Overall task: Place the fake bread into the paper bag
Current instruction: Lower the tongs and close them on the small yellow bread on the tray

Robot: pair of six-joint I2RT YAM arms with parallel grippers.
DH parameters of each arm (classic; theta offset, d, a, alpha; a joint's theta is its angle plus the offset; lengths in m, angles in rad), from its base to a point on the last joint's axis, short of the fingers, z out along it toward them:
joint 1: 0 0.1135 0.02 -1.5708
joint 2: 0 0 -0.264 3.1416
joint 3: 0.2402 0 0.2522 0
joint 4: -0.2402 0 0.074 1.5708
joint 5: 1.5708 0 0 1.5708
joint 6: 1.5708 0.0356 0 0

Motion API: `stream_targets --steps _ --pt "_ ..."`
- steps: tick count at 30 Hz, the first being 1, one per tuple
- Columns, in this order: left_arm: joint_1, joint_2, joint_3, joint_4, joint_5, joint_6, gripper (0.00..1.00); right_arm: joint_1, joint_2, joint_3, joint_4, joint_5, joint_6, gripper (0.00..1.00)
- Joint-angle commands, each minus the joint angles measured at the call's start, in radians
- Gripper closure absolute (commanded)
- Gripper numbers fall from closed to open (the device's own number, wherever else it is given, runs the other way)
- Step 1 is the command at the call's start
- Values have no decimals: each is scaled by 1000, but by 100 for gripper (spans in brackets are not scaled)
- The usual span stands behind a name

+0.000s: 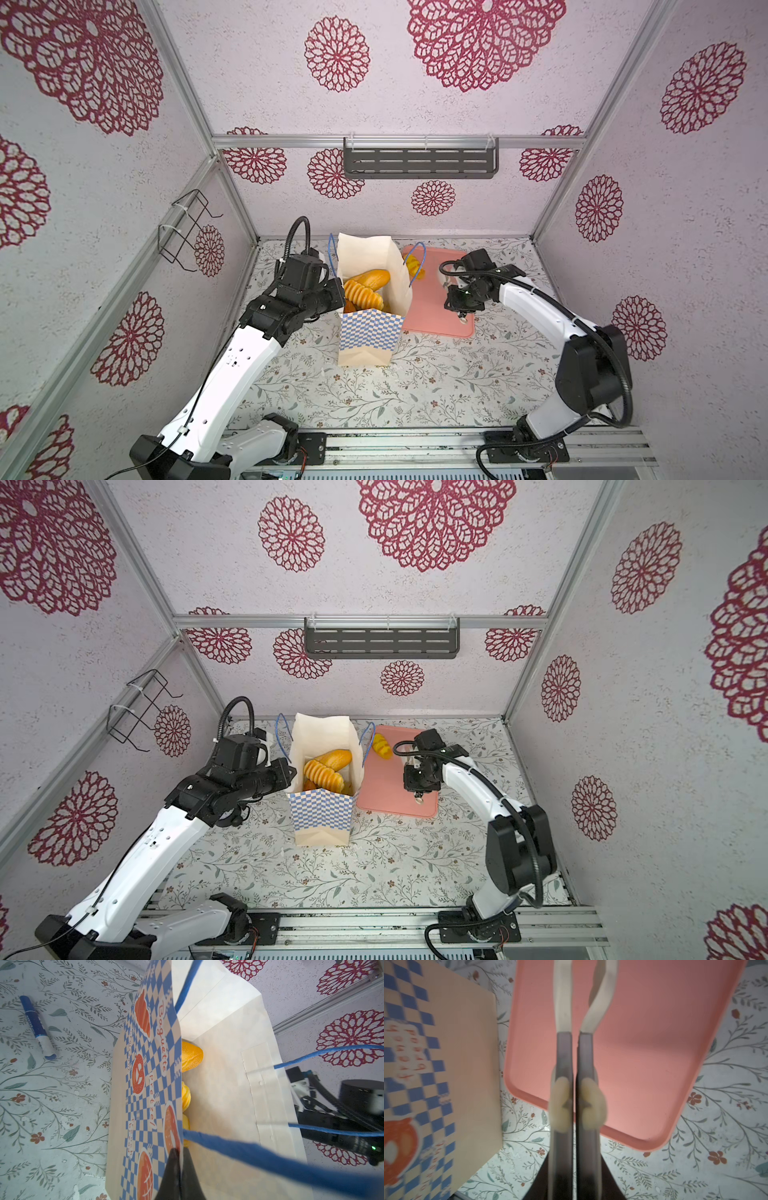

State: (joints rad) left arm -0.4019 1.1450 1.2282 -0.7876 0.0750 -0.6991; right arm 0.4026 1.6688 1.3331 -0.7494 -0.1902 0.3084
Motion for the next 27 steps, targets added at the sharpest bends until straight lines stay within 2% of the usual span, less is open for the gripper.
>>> stream_targets --steps 1,7,13,27 --pt "22 -21 27 35 34 22 100 26 50 100 -52 62 -113 72" --pt "46 -39 21 34 54 31 100 60 178 200 -110 131 -177 67" --pt "63 -53 4 36 72 35 100 86 270 291 -149 182 -190 61" --pt "113 -94 -53 47 103 31 100 82 382 405 -159 217 -190 59"
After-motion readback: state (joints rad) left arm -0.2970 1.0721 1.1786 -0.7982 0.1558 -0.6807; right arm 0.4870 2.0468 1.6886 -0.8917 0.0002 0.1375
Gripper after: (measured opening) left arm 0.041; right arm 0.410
